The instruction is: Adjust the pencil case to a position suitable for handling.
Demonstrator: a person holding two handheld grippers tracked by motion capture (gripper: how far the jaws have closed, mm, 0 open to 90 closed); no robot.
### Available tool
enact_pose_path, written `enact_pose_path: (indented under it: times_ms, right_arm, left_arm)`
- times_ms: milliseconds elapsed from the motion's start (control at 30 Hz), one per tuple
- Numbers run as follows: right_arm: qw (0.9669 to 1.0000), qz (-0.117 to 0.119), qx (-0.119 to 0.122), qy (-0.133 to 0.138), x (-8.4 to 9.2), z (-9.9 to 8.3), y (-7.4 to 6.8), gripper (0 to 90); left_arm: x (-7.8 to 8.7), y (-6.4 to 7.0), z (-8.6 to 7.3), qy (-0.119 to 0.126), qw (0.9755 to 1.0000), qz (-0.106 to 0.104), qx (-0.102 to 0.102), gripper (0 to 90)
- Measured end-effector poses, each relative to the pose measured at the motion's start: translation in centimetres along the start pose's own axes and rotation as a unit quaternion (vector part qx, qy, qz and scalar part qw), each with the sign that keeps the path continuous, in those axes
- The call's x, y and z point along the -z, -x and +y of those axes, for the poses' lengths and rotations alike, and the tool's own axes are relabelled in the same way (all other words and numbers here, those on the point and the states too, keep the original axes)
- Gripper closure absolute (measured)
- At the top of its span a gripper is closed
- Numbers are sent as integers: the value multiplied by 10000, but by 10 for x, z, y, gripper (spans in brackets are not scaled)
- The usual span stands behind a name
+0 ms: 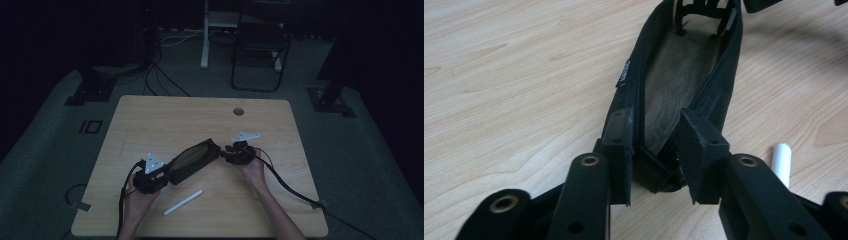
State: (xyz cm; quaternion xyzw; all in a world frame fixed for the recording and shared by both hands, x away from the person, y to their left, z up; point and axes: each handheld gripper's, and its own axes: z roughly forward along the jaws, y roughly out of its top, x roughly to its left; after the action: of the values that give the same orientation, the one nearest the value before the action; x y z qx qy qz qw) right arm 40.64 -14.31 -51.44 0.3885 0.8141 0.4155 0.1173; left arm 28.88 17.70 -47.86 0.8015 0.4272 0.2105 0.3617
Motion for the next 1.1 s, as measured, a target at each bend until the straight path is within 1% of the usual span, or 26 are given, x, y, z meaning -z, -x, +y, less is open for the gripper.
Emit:
enact_pose_path:
  times_ms: [33, 100, 133, 167, 200, 300, 333, 433, 533, 567, 600, 667, 700, 733, 767, 800, 833, 867, 900, 967, 1000, 1100]
  right_arm:
    - [10000, -15, -2, -3, 0, 0, 1, 598]
    - [10000, -71, 23, -46, 1, 0, 1, 557]
    - [10000, -71, 23, -46, 1, 0, 1, 557]
    - [9999, -108, 93, -69, 4, 0, -1, 527]
    - [9999, -108, 93, -69, 4, 0, -1, 527]
    - [9995, -177, 258, -88, 9, -2, -5, 503]
    - [9996, -142, 253, -45, 14, -4, -6, 494]
    - [9994, -168, 294, -46, 19, -7, -6, 489]
    - [9992, -211, 322, -72, 29, -16, -4, 477]
    - [9992, -211, 322, -72, 29, -16, -4, 477]
    - [9991, -256, 341, -88, 34, -20, -3, 469]
    - [9990, -265, 341, -94, 37, -22, -2, 464]
    - [9989, -305, 347, -99, 42, -27, 0, 457]
    - [9988, -321, 354, -105, 44, -30, 1, 450]
    - [9988, -343, 341, -114, 46, -33, 2, 443]
    - [9988, -343, 341, -114, 46, -33, 2, 443]
    - [9986, -387, 331, -159, 50, -39, 4, 433]
    - [9986, -387, 331, -159, 50, -39, 4, 433]
    - [9983, -441, 310, -201, 53, -46, 7, 425]
    - [9983, -463, 290, -212, 55, -49, 8, 424]
    - [9982, -494, 234, -226, 59, -56, 11, 421]
    - [9978, -571, 196, -261, 66, -66, 14, 412]
  left_arm:
    - [1, 0, 0, 45, 10000, -22, 26, 639]
    - [3, -2, 1, 133, 9999, -54, 57, 586]
    - [3, -3, 1, 168, 9998, -70, 60, 586]
    - [4, -4, 2, 182, 9998, -78, 47, 559]
    - [4, -5, 2, 184, 9998, -89, 56, 559]
    - [4, -6, 2, 213, 9997, -123, 68, 528]
    - [6, -5, 2, 235, 9996, -134, 32, 512]
    - [7, -4, 2, 275, 9995, -165, -18, 500]
    - [11, -1, 2, 332, 9992, -176, -118, 475]
    - [11, -1, 2, 332, 9992, -176, -118, 472]
    - [12, -1, 2, 335, 9992, -176, -144, 471]
    - [13, 1, 2, 369, 9990, -204, -175, 468]
    - [16, 3, 2, 412, 9986, -236, -238, 464]
    - [16, 3, 2, 412, 9986, -236, -238, 458]
    - [19, 6, 3, 463, 9981, -271, -300, 452]
    - [19, 6, 3, 463, 9981, -271, -300, 443]
    - [20, 7, 3, 477, 9979, -282, -330, 438]
    - [21, 8, 3, 484, 9978, -279, -349, 438]
    - [21, 9, 3, 485, 9978, -281, -355, 437]
    - [22, 11, 2, 483, 9977, -290, -376, 436]
    - [24, 12, 2, 512, 9974, -332, -384, 433]
    - [27, 15, 1, 522, 9971, -365, -427, 431]
